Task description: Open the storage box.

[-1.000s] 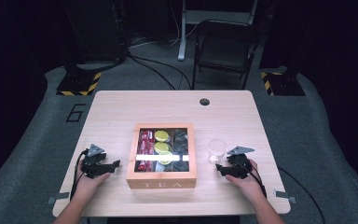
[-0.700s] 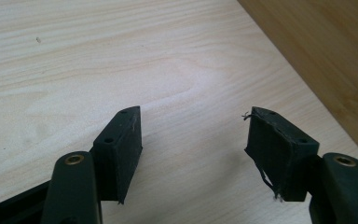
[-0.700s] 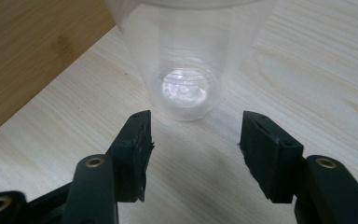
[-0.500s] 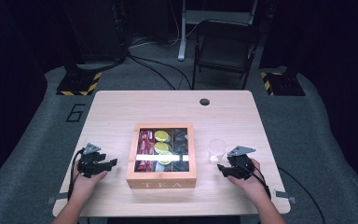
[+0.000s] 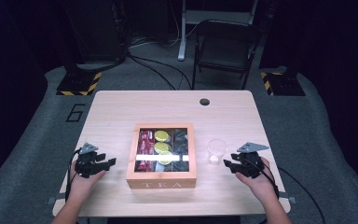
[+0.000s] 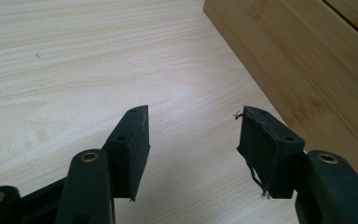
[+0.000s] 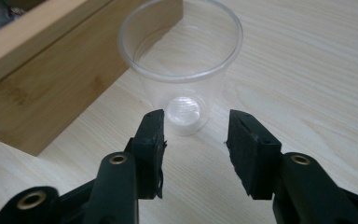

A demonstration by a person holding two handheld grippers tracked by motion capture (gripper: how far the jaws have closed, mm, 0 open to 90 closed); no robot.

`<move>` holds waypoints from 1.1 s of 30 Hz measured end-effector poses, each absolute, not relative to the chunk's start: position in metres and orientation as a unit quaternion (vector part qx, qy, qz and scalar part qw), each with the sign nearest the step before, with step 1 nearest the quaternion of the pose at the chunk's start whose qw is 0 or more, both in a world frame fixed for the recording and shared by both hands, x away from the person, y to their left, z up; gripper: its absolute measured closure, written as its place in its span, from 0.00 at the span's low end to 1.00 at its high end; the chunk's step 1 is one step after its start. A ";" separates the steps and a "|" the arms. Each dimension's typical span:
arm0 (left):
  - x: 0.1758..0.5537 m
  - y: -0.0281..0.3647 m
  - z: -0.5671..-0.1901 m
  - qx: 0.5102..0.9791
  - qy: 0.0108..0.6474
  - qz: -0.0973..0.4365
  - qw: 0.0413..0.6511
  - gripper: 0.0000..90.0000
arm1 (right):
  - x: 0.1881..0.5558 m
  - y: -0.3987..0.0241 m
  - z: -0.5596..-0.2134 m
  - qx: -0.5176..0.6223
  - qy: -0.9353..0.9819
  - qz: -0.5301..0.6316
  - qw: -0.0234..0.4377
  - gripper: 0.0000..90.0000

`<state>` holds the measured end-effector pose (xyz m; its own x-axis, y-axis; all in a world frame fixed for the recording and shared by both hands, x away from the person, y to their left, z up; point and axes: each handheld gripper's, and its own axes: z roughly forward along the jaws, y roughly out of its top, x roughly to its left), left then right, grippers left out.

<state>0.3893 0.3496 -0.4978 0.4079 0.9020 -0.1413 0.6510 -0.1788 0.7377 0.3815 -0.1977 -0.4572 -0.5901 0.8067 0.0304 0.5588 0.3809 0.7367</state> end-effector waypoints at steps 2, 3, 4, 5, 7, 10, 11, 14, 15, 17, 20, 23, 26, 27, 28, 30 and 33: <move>0.389 0.349 -0.497 0.751 0.516 0.167 0.375 0.48 | 0.380 -0.199 -0.453 0.420 0.812 0.370 0.166 0.65; 0.389 0.349 -0.498 0.749 0.517 0.170 0.378 0.48 | 0.379 -0.198 -0.451 0.423 0.810 0.372 0.164 0.66; 0.389 0.349 -0.497 0.751 0.516 0.167 0.375 0.48 | 0.379 -0.198 -0.450 0.420 0.811 0.375 0.163 0.67; 0.389 0.349 -0.497 0.751 0.516 0.168 0.376 0.48 | 0.378 -0.198 -0.447 0.419 0.813 0.373 0.157 0.68; 0.388 0.348 -0.497 0.751 0.515 0.172 0.377 0.48 | 0.377 -0.196 -0.444 0.410 0.819 0.370 0.157 0.71; 0.388 0.349 -0.496 0.754 0.513 0.169 0.374 0.48 | 0.371 -0.192 -0.439 0.401 0.819 0.378 0.159 0.73; 0.389 0.349 -0.496 0.754 0.513 0.170 0.374 0.48 | 0.369 -0.191 -0.437 0.396 0.821 0.381 0.156 0.74; 0.389 0.348 -0.497 0.754 0.513 0.169 0.375 0.48 | 0.360 -0.186 -0.432 0.385 0.822 0.388 0.159 0.76; 0.389 0.348 -0.497 0.754 0.513 0.168 0.374 0.48 | 0.358 -0.184 -0.430 0.377 0.825 0.391 0.160 0.78; 0.389 0.348 -0.497 0.755 0.511 0.169 0.374 0.48 | 0.353 -0.180 -0.426 0.365 0.829 0.394 0.158 0.81; 0.389 0.347 -0.497 0.757 0.511 0.167 0.371 0.48 | 0.347 -0.171 -0.423 0.347 0.836 0.398 0.150 0.86; 0.389 0.347 -0.498 0.755 0.511 0.172 0.373 0.48 | 0.342 -0.160 -0.423 0.323 0.848 0.396 0.141 0.90; 0.389 0.347 -0.498 0.755 0.510 0.170 0.374 0.48 | 0.338 -0.148 -0.426 0.308 0.857 0.392 0.130 0.94; 0.389 0.347 -0.498 0.756 0.510 0.168 0.373 0.48 | 0.337 -0.145 -0.428 0.299 0.863 0.388 0.124 0.96; 0.389 0.347 -0.498 0.758 0.510 0.167 0.372 0.48 | 0.336 -0.141 -0.430 0.296 0.865 0.387 0.121 0.97; 0.389 0.347 -0.498 0.758 0.509 0.167 0.372 0.48 | 0.335 -0.136 -0.433 0.290 0.869 0.383 0.115 0.98; 0.389 0.347 -0.498 0.757 0.510 0.166 0.373 0.48 | 0.335 -0.130 -0.438 0.281 0.873 0.384 0.104 0.99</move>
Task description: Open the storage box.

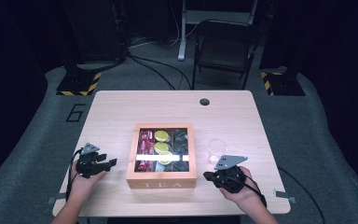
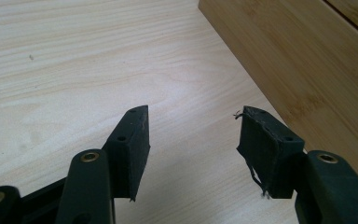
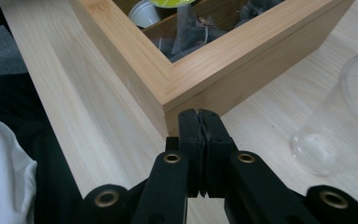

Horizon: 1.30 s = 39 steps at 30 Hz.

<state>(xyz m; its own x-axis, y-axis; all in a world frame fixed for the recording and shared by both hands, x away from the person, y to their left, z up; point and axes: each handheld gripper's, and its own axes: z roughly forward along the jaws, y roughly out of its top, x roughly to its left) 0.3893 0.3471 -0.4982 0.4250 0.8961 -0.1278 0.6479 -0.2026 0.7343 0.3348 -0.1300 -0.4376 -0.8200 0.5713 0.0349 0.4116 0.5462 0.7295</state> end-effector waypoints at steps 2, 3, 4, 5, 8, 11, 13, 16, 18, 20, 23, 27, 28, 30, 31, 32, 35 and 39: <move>0.389 0.347 -0.498 0.758 0.510 0.166 0.372 0.48 | 0.334 -0.127 -0.440 0.280 0.874 0.385 0.098 0.99; 0.390 0.347 -0.498 0.758 0.509 0.166 0.371 0.48 | 0.333 -0.125 -0.441 0.278 0.875 0.384 0.095 0.99; 0.390 0.347 -0.498 0.758 0.510 0.166 0.371 0.48 | 0.333 -0.124 -0.443 0.276 0.876 0.382 0.097 0.99; 0.390 0.347 -0.499 0.759 0.509 0.166 0.371 0.48 | 0.332 -0.122 -0.444 0.279 0.876 0.381 0.091 0.99; 0.390 0.347 -0.498 0.759 0.510 0.165 0.371 0.48 | 0.332 -0.119 -0.447 0.279 0.877 0.381 0.087 0.99; 0.390 0.347 -0.499 0.758 0.510 0.165 0.371 0.48 | 0.332 -0.117 -0.449 0.274 0.881 0.377 0.086 0.99; 0.390 0.347 -0.499 0.759 0.510 0.164 0.370 0.48 | 0.332 -0.115 -0.451 0.276 0.881 0.376 0.083 0.99; 0.390 0.347 -0.499 0.760 0.509 0.164 0.370 0.48 | 0.332 -0.113 -0.453 0.269 0.885 0.370 0.086 0.99; 0.390 0.347 -0.499 0.759 0.509 0.165 0.371 0.48 | 0.332 -0.112 -0.454 0.264 0.888 0.367 0.088 0.99; 0.390 0.347 -0.499 0.759 0.509 0.164 0.370 0.48 | 0.333 -0.111 -0.455 0.263 0.888 0.367 0.084 0.99; 0.390 0.347 -0.499 0.759 0.509 0.165 0.370 0.48 | 0.333 -0.110 -0.456 0.267 0.887 0.368 0.084 0.98; 0.390 0.347 -0.499 0.759 0.509 0.164 0.371 0.48 | 0.334 -0.109 -0.459 0.272 0.883 0.373 0.080 0.98; 0.390 0.347 -0.499 0.759 0.509 0.164 0.371 0.48 | 0.335 -0.109 -0.459 0.273 0.883 0.374 0.079 0.98; 0.390 0.347 -0.498 0.759 0.509 0.164 0.371 0.48 | 0.336 -0.110 -0.459 0.270 0.884 0.373 0.075 0.98; 0.390 0.347 -0.499 0.759 0.509 0.164 0.371 0.48 | 0.335 -0.110 -0.459 0.272 0.884 0.373 0.074 0.98; 0.390 0.347 -0.499 0.759 0.509 0.164 0.371 0.48 | 0.335 -0.110 -0.460 0.272 0.882 0.377 0.079 0.98; 0.390 0.347 -0.498 0.760 0.509 0.165 0.370 0.48 | 0.336 -0.110 -0.459 0.270 0.884 0.375 0.076 0.98; 0.390 0.346 -0.498 0.759 0.508 0.166 0.372 0.48 | 0.335 -0.109 -0.458 0.278 0.883 0.371 0.074 0.98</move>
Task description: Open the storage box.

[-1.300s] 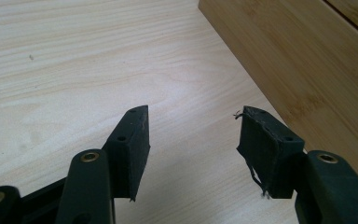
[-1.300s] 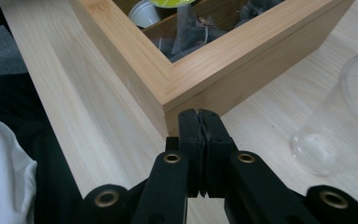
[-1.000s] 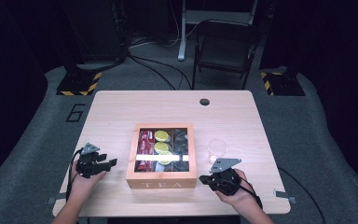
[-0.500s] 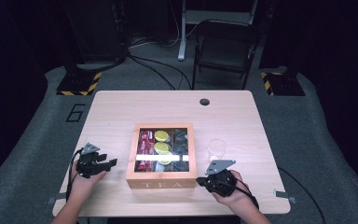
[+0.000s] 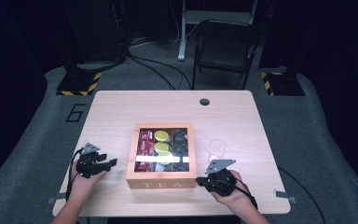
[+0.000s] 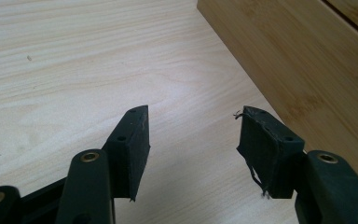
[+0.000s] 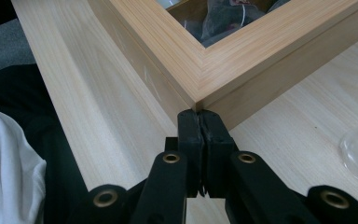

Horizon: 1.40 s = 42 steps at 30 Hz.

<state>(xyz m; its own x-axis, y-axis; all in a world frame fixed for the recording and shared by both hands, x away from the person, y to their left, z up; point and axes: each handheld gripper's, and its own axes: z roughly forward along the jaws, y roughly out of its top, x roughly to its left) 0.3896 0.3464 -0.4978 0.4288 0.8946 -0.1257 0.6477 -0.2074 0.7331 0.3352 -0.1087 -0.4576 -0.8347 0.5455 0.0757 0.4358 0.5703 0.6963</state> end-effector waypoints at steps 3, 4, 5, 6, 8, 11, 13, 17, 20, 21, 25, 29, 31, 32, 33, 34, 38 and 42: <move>0.389 0.346 -0.497 0.758 0.507 0.169 0.374 0.48 | 0.335 -0.108 -0.455 0.279 0.882 0.371 0.077 0.98; 0.389 0.345 -0.496 0.758 0.506 0.168 0.375 0.48 | 0.336 -0.108 -0.454 0.278 0.882 0.373 0.076 0.98; 0.388 0.345 -0.496 0.757 0.505 0.167 0.379 0.48 | 0.336 -0.108 -0.453 0.277 0.882 0.374 0.077 0.98; 0.387 0.344 -0.495 0.757 0.504 0.169 0.381 0.48 | 0.336 -0.109 -0.451 0.278 0.881 0.375 0.072 0.98; 0.386 0.342 -0.492 0.757 0.498 0.171 0.386 0.48 | 0.336 -0.109 -0.448 0.278 0.880 0.379 0.073 0.98; 0.382 0.337 -0.486 0.761 0.486 0.175 0.393 0.48 | 0.336 -0.109 -0.442 0.282 0.878 0.380 0.076 0.97; 0.381 0.336 -0.483 0.764 0.480 0.176 0.392 0.48 | 0.336 -0.109 -0.439 0.285 0.874 0.386 0.075 0.97; 0.373 0.329 -0.469 0.771 0.453 0.194 0.403 0.48 | 0.336 -0.110 -0.432 0.289 0.870 0.392 0.074 0.97; 0.369 0.327 -0.462 0.774 0.443 0.192 0.410 0.48 | 0.337 -0.110 -0.426 0.289 0.868 0.396 0.078 0.97; 0.368 0.326 -0.461 0.774 0.440 0.194 0.412 0.49 | 0.337 -0.110 -0.424 0.290 0.866 0.399 0.079 0.97; 0.365 0.323 -0.455 0.777 0.430 0.194 0.417 0.50 | 0.340 -0.109 -0.417 0.291 0.864 0.404 0.077 0.97; 0.362 0.318 -0.451 0.784 0.415 0.195 0.419 0.51 | 0.343 -0.108 -0.410 0.294 0.861 0.407 0.077 0.97; 0.361 0.315 -0.449 0.786 0.408 0.197 0.420 0.51 | 0.345 -0.108 -0.406 0.295 0.857 0.414 0.079 0.97; 0.360 0.314 -0.449 0.787 0.404 0.200 0.421 0.51 | 0.345 -0.108 -0.404 0.294 0.856 0.417 0.081 0.97; 0.359 0.313 -0.447 0.788 0.402 0.198 0.422 0.51 | 0.346 -0.108 -0.401 0.294 0.856 0.417 0.083 0.97; 0.358 0.311 -0.446 0.788 0.399 0.197 0.425 0.51 | 0.346 -0.108 -0.399 0.297 0.853 0.420 0.084 0.97; 0.354 0.305 -0.440 0.789 0.386 0.202 0.434 0.51 | 0.349 -0.107 -0.393 0.293 0.855 0.418 0.091 0.97; 0.349 0.299 -0.433 0.788 0.375 0.204 0.444 0.51 | 0.351 -0.106 -0.390 0.292 0.855 0.418 0.090 0.97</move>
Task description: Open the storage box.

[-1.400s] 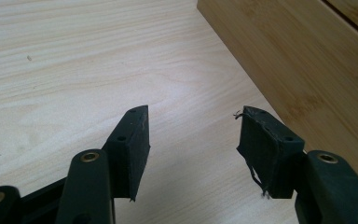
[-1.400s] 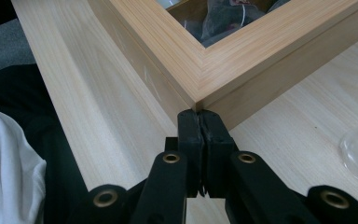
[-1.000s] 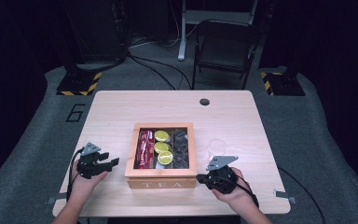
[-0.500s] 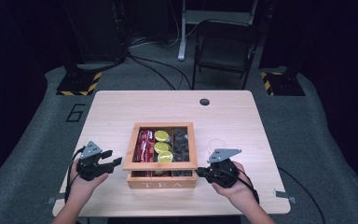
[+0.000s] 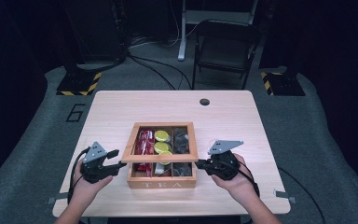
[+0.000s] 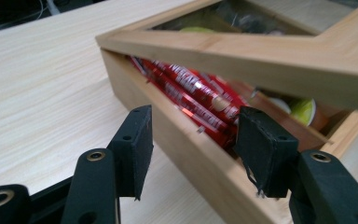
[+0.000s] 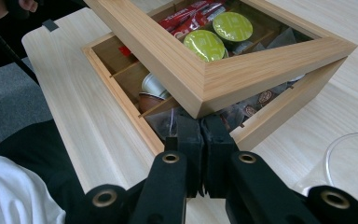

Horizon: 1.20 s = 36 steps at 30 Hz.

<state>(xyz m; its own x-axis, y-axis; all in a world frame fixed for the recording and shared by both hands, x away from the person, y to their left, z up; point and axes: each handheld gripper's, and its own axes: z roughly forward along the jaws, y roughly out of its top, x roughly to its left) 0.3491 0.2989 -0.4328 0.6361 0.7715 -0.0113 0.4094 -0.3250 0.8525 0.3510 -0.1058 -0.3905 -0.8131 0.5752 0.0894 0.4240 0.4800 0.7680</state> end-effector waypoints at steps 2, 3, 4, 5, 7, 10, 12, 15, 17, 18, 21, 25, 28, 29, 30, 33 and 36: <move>0.347 0.296 -0.430 0.786 0.371 0.204 0.450 0.51 | 0.352 -0.106 -0.389 0.292 0.857 0.416 0.090 0.97; 0.346 0.295 -0.428 0.788 0.367 0.204 0.451 0.51 | 0.352 -0.106 -0.389 0.292 0.855 0.418 0.092 0.97; 0.345 0.294 -0.426 0.788 0.363 0.205 0.453 0.51 | 0.352 -0.105 -0.389 0.294 0.854 0.419 0.093 0.97; 0.344 0.293 -0.424 0.788 0.359 0.207 0.455 0.52 | 0.352 -0.106 -0.388 0.292 0.856 0.416 0.090 0.97; 0.341 0.291 -0.420 0.788 0.351 0.212 0.460 0.52 | 0.353 -0.106 -0.387 0.291 0.856 0.418 0.091 0.97; 0.338 0.288 -0.414 0.787 0.345 0.218 0.463 0.53 | 0.354 -0.106 -0.385 0.292 0.855 0.420 0.092 0.97; 0.337 0.286 -0.409 0.787 0.340 0.218 0.467 0.56 | 0.355 -0.106 -0.382 0.294 0.853 0.421 0.093 0.97; 0.336 0.283 -0.402 0.787 0.336 0.228 0.464 0.56 | 0.356 -0.105 -0.378 0.291 0.854 0.421 0.099 0.96; 0.338 0.283 -0.397 0.786 0.337 0.227 0.465 0.56 | 0.357 -0.104 -0.375 0.291 0.852 0.423 0.102 0.94; 0.339 0.283 -0.394 0.787 0.337 0.227 0.464 0.57 | 0.358 -0.103 -0.373 0.291 0.851 0.424 0.107 0.92; 0.342 0.282 -0.387 0.787 0.340 0.229 0.461 0.58 | 0.357 -0.101 -0.370 0.292 0.847 0.424 0.131 0.84; 0.345 0.281 -0.378 0.794 0.341 0.224 0.450 0.59 | 0.358 -0.100 -0.367 0.296 0.842 0.426 0.148 0.76; 0.348 0.281 -0.374 0.792 0.347 0.220 0.452 0.59 | 0.359 -0.101 -0.366 0.301 0.837 0.431 0.155 0.73; 0.350 0.282 -0.372 0.792 0.348 0.215 0.453 0.59 | 0.360 -0.101 -0.365 0.300 0.836 0.431 0.160 0.71; 0.351 0.282 -0.371 0.790 0.352 0.212 0.455 0.59 | 0.360 -0.100 -0.365 0.307 0.832 0.432 0.167 0.70; 0.354 0.282 -0.366 0.787 0.356 0.209 0.458 0.59 | 0.363 -0.099 -0.360 0.303 0.828 0.436 0.178 0.67; 0.359 0.282 -0.360 0.786 0.360 0.207 0.458 0.59 | 0.366 -0.097 -0.354 0.301 0.826 0.437 0.188 0.65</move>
<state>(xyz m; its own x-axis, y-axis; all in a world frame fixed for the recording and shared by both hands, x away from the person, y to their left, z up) 0.3587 0.2823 -0.3603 0.6549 0.7557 -0.0043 0.3767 -0.3216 0.8687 0.3660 -0.0966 -0.3542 -0.7476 0.6624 -0.0482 0.3334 0.4370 0.8354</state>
